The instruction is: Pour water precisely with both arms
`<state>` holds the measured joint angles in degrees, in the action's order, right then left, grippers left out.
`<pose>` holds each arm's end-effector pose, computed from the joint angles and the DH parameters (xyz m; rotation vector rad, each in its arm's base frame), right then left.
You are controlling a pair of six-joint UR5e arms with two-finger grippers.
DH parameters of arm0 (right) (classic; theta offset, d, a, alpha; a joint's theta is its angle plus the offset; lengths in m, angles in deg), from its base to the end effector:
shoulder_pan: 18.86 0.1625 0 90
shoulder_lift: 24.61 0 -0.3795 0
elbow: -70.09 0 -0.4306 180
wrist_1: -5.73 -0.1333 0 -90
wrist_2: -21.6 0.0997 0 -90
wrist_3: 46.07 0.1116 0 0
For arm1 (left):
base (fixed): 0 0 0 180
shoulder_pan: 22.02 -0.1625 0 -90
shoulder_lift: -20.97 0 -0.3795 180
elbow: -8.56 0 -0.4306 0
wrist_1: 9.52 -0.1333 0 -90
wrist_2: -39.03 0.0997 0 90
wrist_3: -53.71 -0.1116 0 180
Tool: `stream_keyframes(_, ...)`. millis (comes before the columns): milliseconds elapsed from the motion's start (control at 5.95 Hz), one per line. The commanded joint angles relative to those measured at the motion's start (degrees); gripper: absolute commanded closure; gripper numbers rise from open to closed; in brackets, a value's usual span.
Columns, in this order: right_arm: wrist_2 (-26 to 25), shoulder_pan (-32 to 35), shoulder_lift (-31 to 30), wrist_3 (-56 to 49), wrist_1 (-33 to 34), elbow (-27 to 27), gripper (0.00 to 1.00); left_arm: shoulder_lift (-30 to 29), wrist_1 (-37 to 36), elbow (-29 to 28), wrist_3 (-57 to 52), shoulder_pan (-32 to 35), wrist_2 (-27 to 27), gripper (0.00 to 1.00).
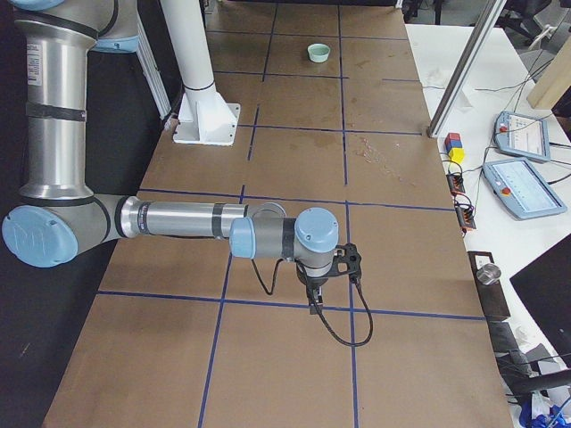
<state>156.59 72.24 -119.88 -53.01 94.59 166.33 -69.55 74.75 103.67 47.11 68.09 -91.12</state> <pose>0.0640 -0.4971 0.6083 0.0899 -0.7812 -0.1111 -0.0624 -0.5314 0.5852 0.0394 0.7000 0.1080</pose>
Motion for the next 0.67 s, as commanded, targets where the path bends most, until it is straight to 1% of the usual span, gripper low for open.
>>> stream_keyframes(0,0.01,-0.39,0.00,0.09,0.00,0.00,0.00,0.69,0.02,0.25,-0.07,-0.11,-0.10,0.00)
stream_keyframes(504,0.01,-0.74,0.00,0.00,0.00,0.00,0.00,0.78,0.02,0.26,-0.07,-0.02,-0.10,0.00)
